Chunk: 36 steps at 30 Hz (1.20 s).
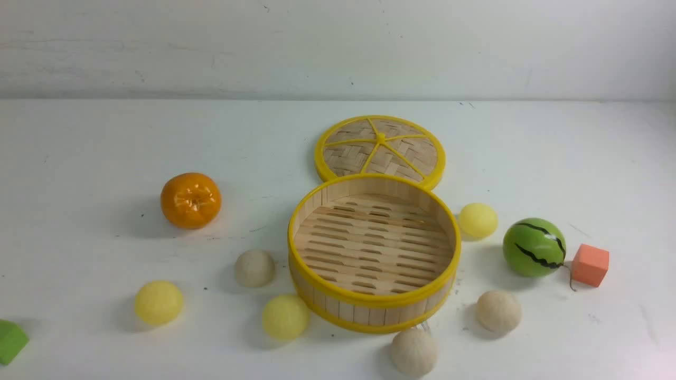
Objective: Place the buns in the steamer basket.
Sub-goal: Use the left arm to grab a steamed stuffed bun
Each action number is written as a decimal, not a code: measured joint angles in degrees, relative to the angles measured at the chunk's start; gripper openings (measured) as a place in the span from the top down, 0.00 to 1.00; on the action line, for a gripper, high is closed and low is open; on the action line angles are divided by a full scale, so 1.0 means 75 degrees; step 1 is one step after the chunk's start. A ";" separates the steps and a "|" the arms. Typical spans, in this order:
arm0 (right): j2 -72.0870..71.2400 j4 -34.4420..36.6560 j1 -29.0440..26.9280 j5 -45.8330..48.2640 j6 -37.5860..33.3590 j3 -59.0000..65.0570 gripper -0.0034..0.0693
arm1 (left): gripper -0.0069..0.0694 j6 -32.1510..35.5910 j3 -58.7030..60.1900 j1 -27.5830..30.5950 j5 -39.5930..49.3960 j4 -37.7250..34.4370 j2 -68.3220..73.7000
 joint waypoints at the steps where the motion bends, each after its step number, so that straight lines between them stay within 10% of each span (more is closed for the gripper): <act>1: 0.0000 0.0000 0.0000 0.0000 0.0000 0.0000 0.62 | 0.60 0.0000 0.0000 0.0000 0.0000 0.0000 0.0000; 25: 0.0000 0.0000 0.0000 0.0000 0.0000 0.0000 0.62 | 0.60 -0.0014 0.0000 0.0000 -0.0072 -0.0024 0.0000; 36: 0.0000 0.0000 0.0000 0.0000 0.0000 0.0000 0.62 | 0.62 -0.1601 -0.0023 0.0000 -0.2664 -0.4004 0.0000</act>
